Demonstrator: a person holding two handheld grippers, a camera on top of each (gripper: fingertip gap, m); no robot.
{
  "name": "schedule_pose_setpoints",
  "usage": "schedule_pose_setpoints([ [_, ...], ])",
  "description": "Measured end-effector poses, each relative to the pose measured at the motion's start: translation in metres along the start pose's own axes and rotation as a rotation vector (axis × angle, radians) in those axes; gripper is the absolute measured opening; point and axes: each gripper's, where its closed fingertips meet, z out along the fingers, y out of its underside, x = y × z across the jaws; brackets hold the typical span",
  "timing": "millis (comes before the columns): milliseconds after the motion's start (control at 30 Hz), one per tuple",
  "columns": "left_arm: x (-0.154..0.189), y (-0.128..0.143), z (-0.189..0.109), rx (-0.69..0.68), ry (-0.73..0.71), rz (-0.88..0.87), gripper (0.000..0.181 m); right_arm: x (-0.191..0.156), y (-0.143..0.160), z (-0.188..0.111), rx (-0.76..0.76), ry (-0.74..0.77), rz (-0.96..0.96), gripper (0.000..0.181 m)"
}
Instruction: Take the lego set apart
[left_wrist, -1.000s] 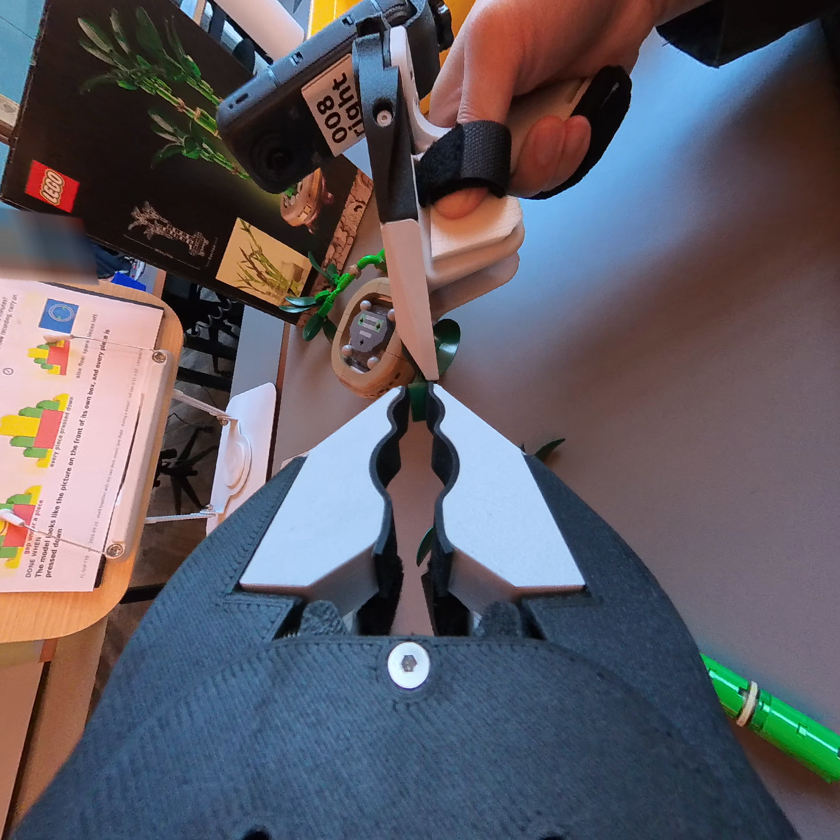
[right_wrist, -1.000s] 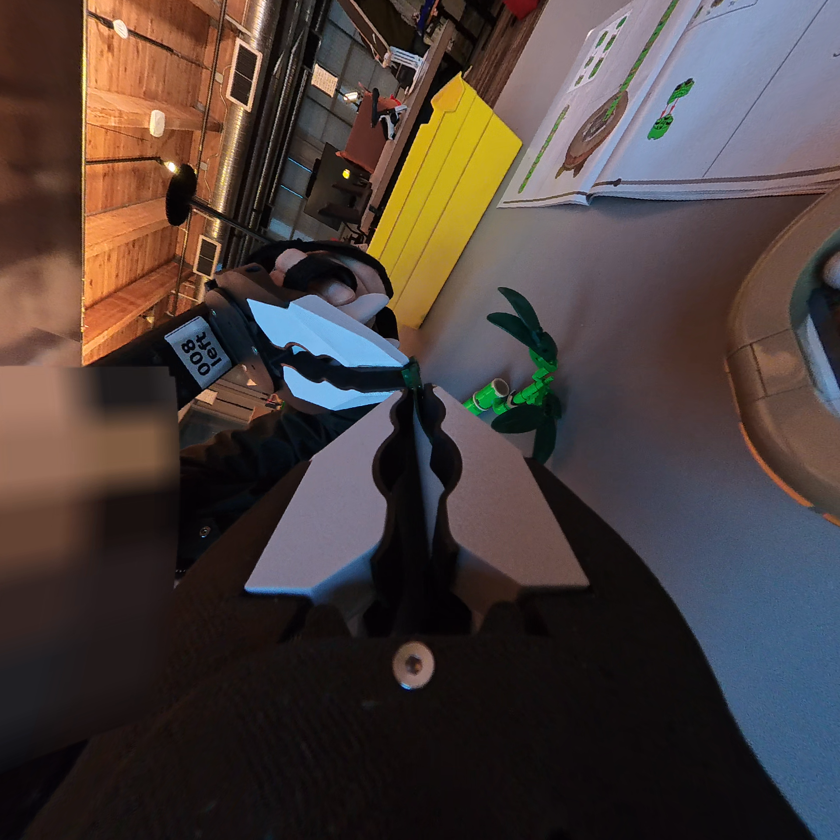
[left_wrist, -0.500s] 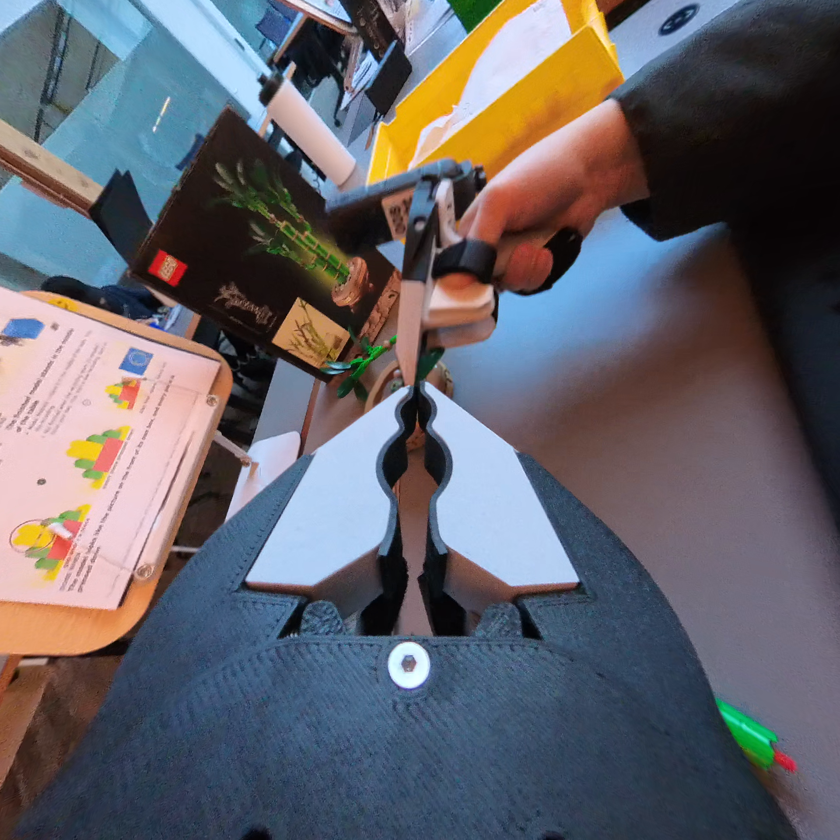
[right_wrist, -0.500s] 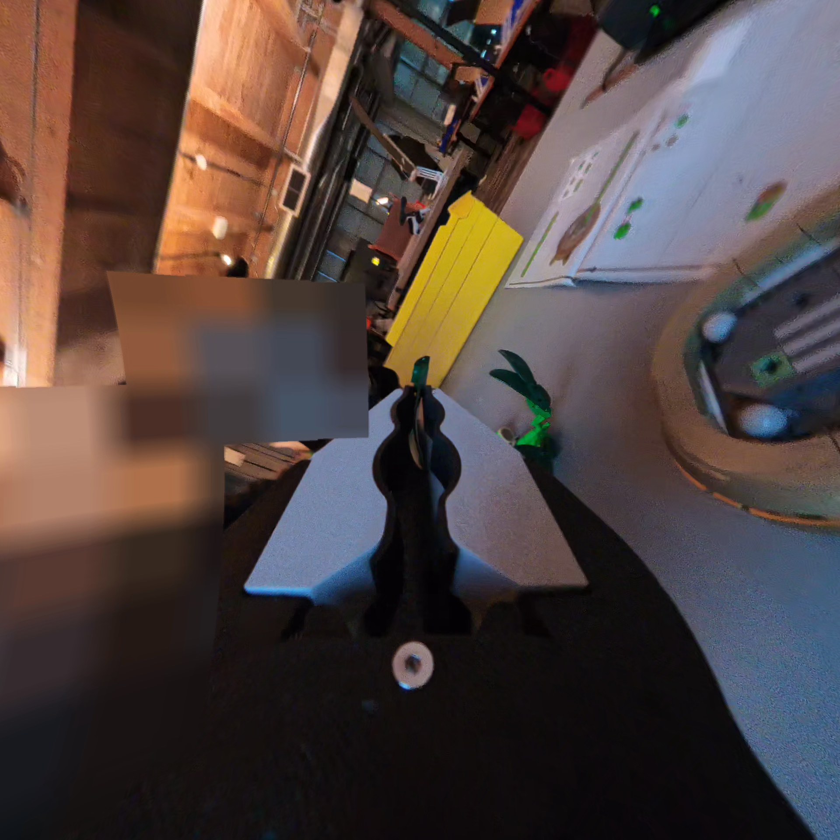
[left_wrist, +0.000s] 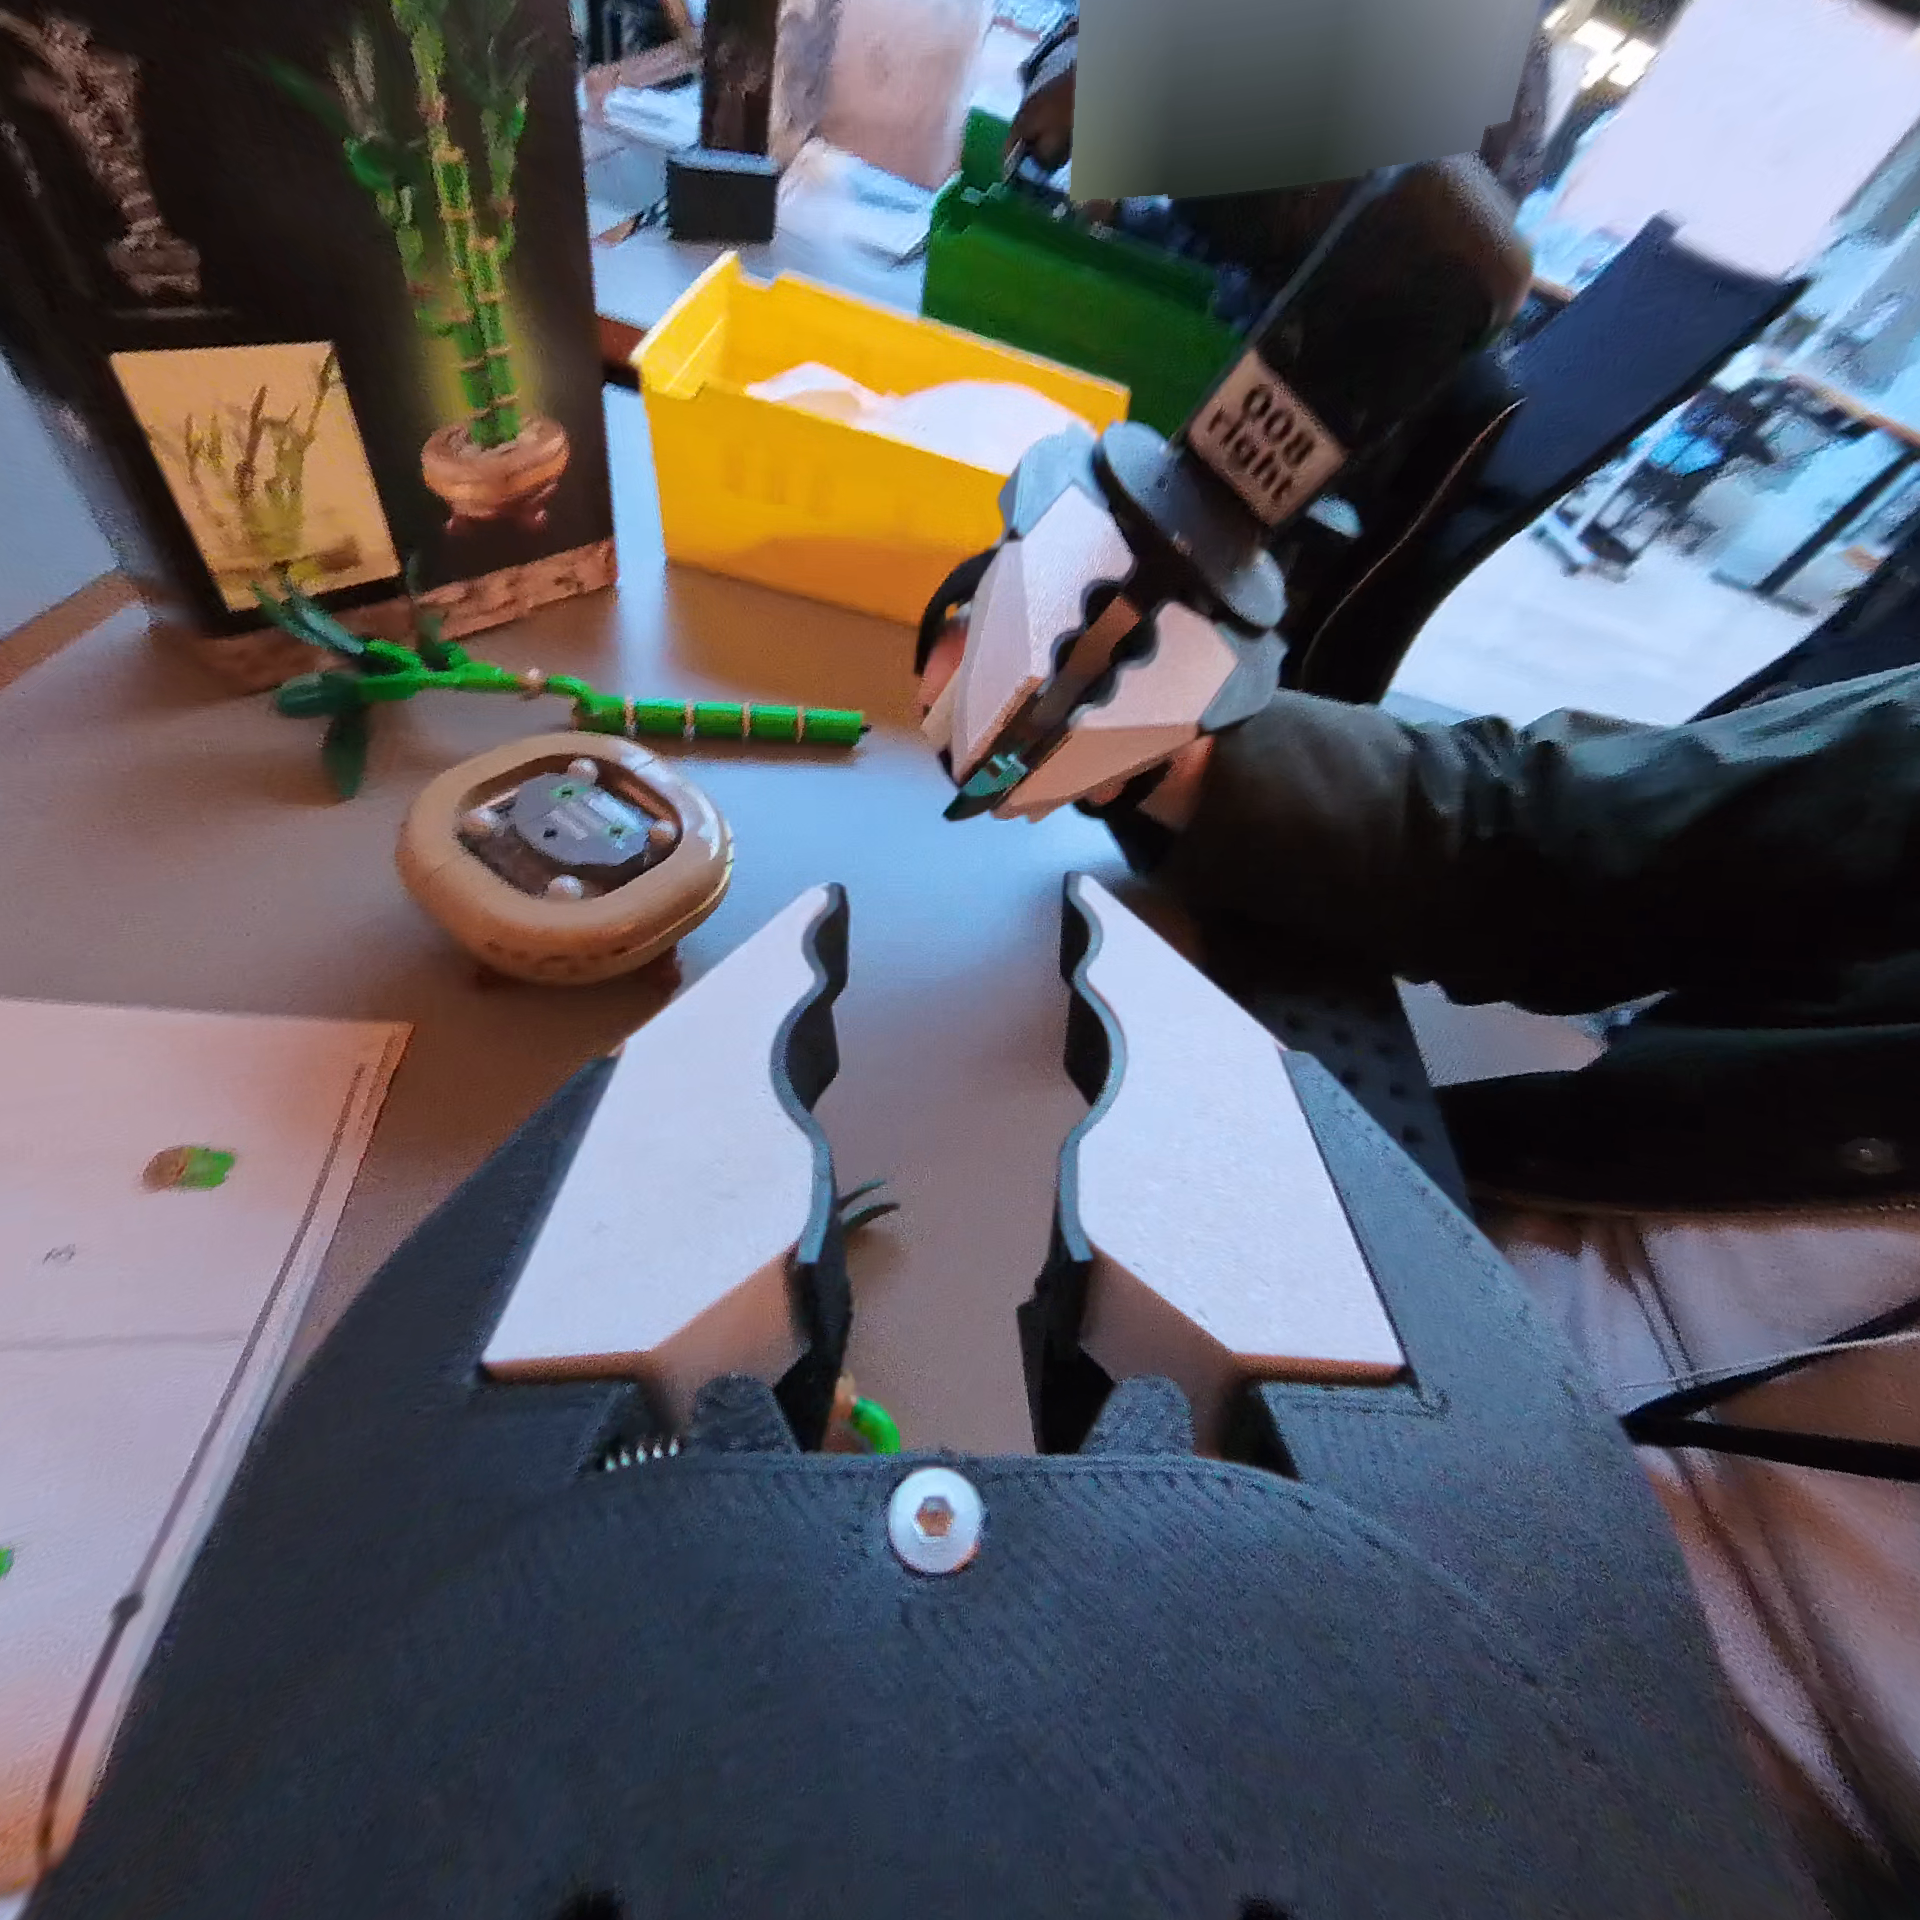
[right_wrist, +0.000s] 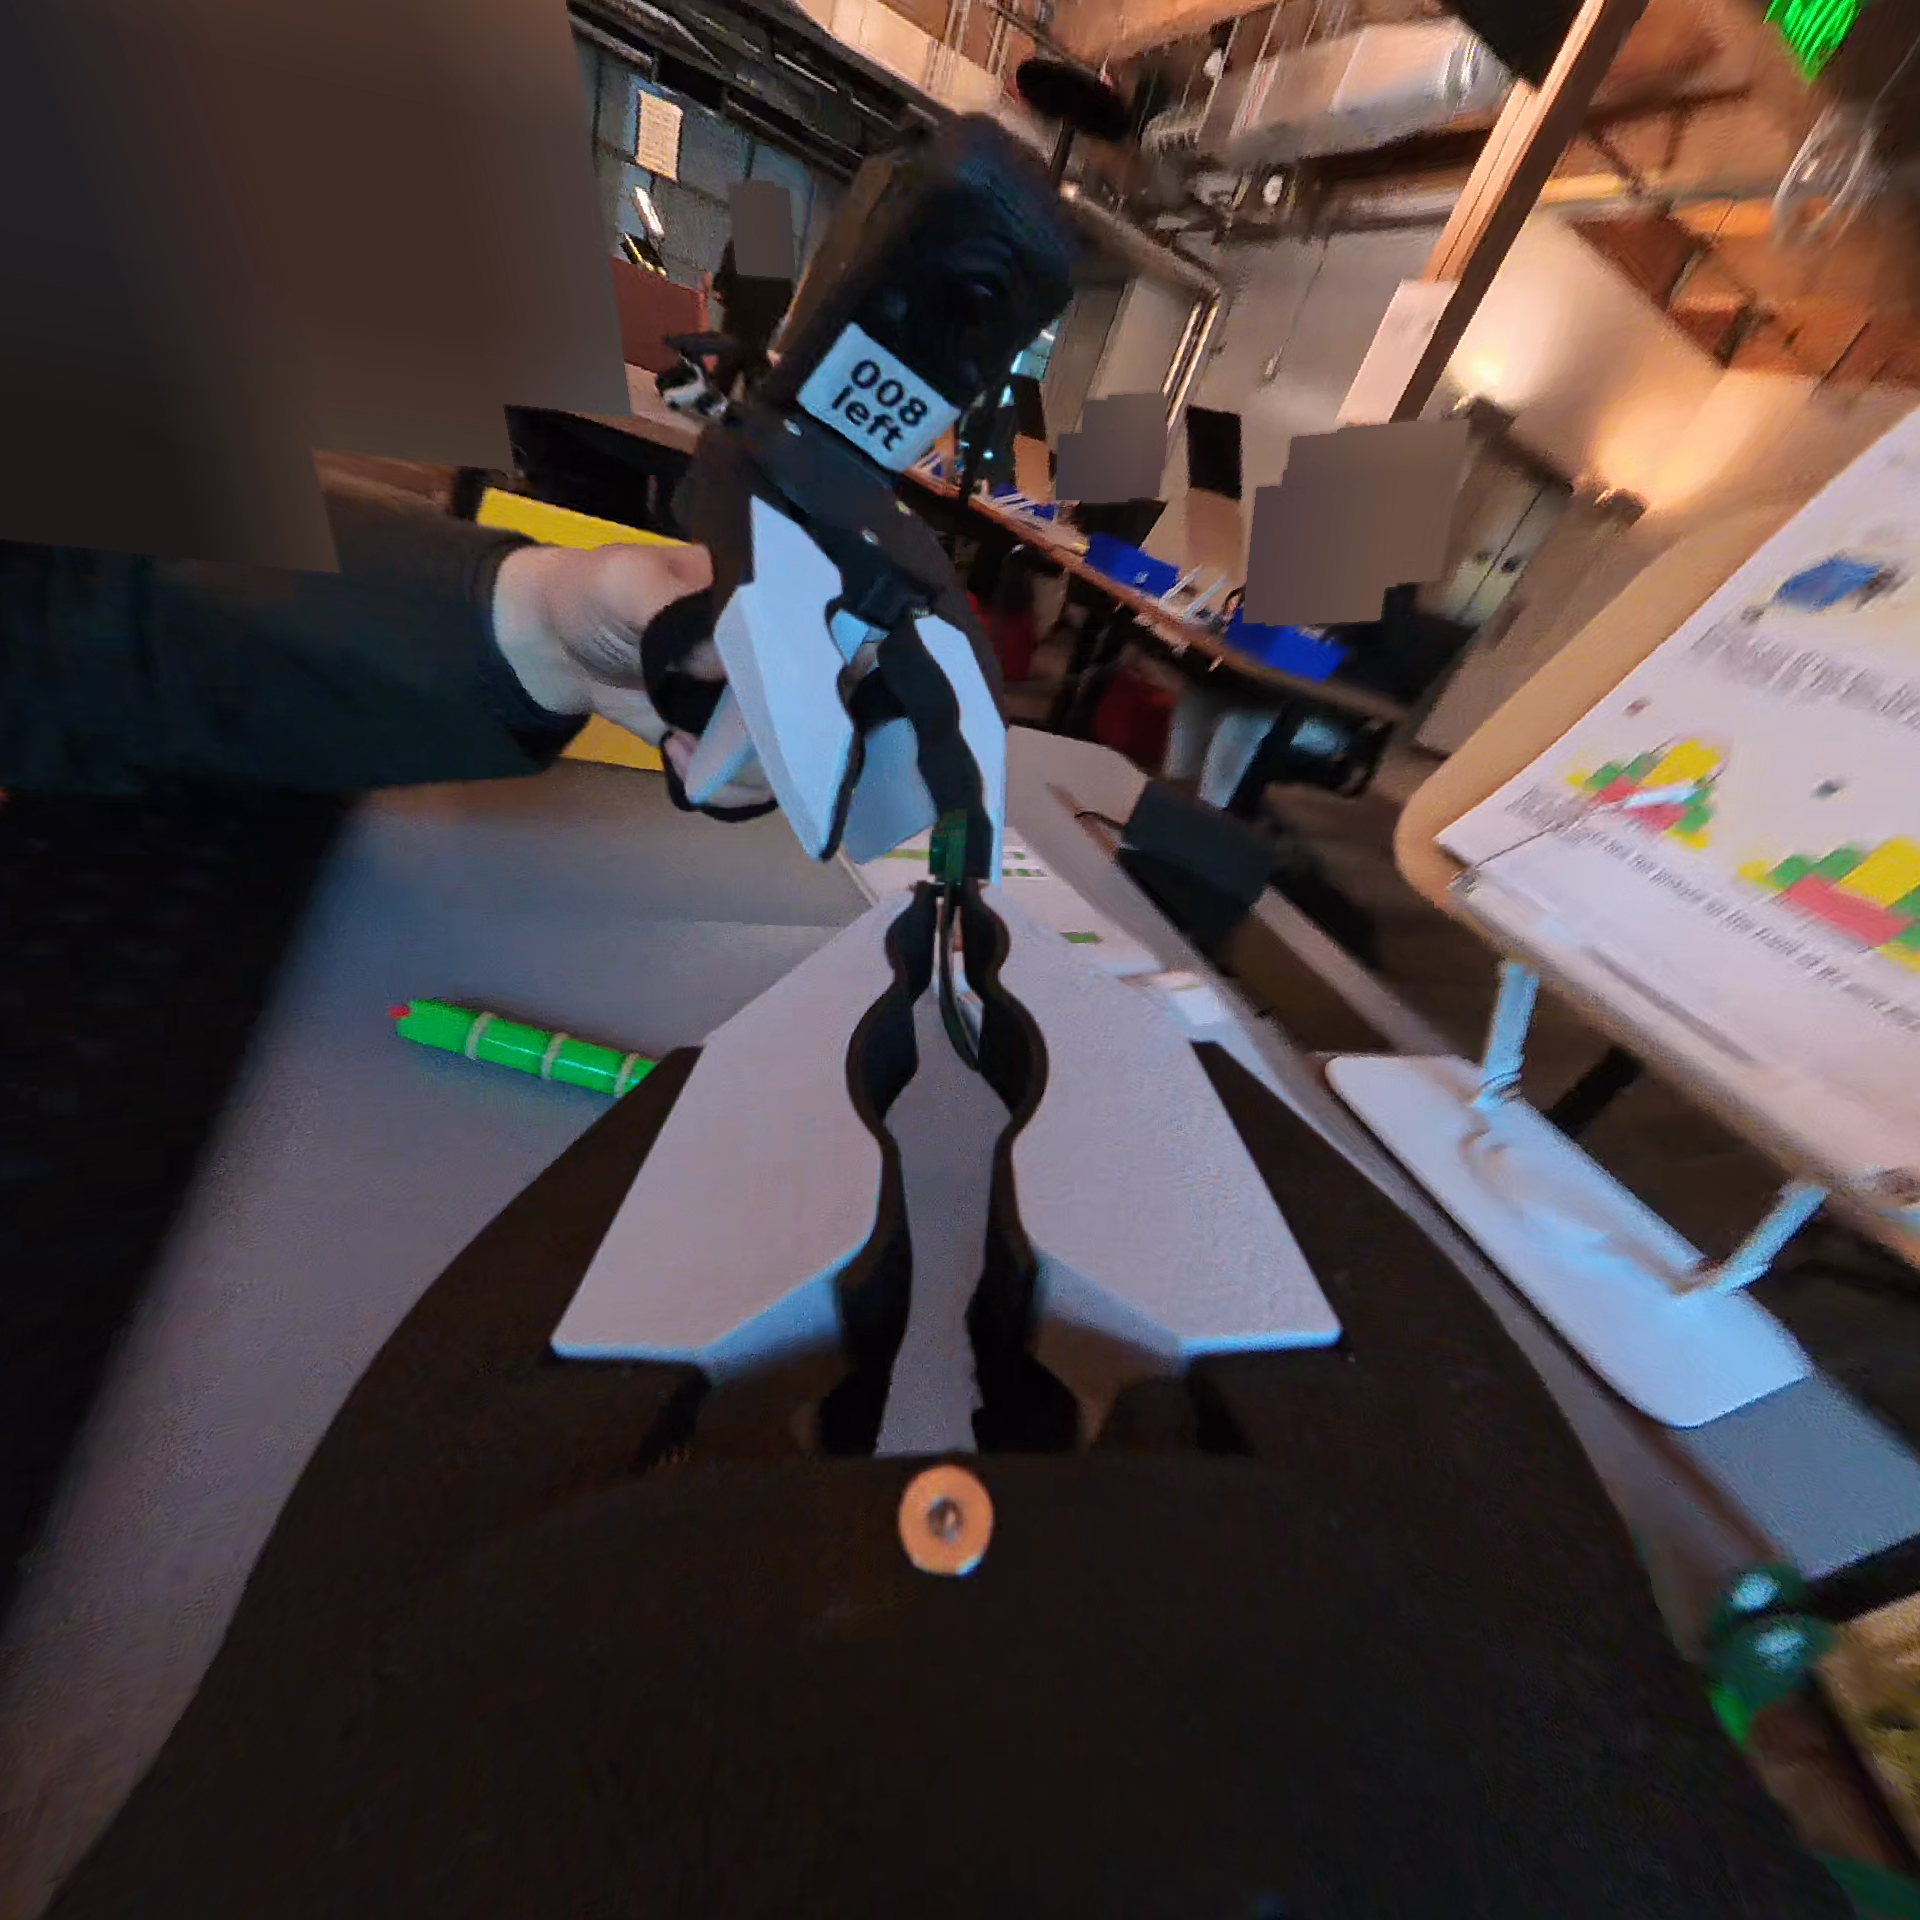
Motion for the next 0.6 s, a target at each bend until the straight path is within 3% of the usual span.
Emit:
schedule_pose_setpoints([
  [133,0.009,-0.006,-0.004,0.04,0.022,0.068,0.025,-0.001,0.0,-0.002,-0.01,0.041,-0.137,0.003],
  [267,0.008,-0.006,0.0,0.037,0.053,-0.061,0.027,-0.001,-0.009,-0.004,0.025,0.1,-0.267,0.004],
  [433,0.017,-0.022,0.001,0.179,0.191,-0.237,0.024,-0.005,-0.012,-0.003,0.035,0.126,-0.357,0.003],
  [500,0.016,-0.025,0.0,0.209,0.2,-0.26,0.009,-0.007,-0.011,-0.002,0.025,0.131,-0.393,0.003],
  [600,0.011,-0.024,0.001,0.217,0.168,-0.247,0.008,-0.005,-0.008,-0.001,-0.002,0.161,-0.44,0.003],
])
